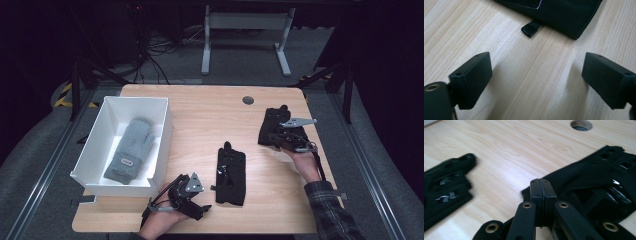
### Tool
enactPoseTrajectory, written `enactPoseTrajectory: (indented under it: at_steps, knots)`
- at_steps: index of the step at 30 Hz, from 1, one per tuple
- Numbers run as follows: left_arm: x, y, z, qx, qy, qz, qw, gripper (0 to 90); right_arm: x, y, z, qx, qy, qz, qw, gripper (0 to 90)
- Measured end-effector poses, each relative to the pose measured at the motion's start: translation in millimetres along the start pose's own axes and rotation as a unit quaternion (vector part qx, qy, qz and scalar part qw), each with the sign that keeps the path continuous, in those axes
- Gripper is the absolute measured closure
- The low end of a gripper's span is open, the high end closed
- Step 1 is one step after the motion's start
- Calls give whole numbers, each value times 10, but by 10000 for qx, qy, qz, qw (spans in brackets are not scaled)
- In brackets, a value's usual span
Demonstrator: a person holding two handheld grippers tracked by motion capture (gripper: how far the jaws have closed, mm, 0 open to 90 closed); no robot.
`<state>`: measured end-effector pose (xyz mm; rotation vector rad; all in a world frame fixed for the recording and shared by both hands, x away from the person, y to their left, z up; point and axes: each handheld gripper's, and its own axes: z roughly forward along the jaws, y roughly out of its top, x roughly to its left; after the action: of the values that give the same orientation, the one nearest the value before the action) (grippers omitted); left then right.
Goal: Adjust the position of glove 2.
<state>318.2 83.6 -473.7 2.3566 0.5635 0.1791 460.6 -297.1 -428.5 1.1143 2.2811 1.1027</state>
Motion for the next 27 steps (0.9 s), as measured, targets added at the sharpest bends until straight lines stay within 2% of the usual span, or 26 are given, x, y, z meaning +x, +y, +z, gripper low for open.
enactPoseTrajectory:
  at_steps: [4, 8, 10, 13, 16, 18, 20, 27]
  knots:
    - [-12, -25, 33, -64, -63, 80, 9999, 8, -137, 1, 127, 128, -165, 105, 9997, 900]
    - [-2, -40, 36, -154, -51, 121, 9998, 5, -191, -47, 267, 462, -214, 53, 9987, 900]
    - [0, -41, 36, -154, -57, 122, 9998, 5, -194, -75, 287, 430, -199, 86, 9988, 900]
    - [1, -42, 35, -154, -65, 114, 9998, 5, -196, -97, 272, 399, -165, 95, 9990, 900]
    - [4, -43, 35, -153, -61, 103, 9998, 5, -174, -173, 195, 368, 20, 148, 9992, 900]
    - [12, -46, 34, -167, -63, 117, 9998, 5, -160, -195, 174, 357, 40, 155, 9992, 900]
    - [18, -50, 28, -163, -65, 110, 9998, 5, -106, -273, 103, 298, 121, 145, 9994, 900]
    - [21, -52, 25, -145, -57, 101, 9998, 4, 95, -419, -102, 437, 387, -33, 9983, 900]
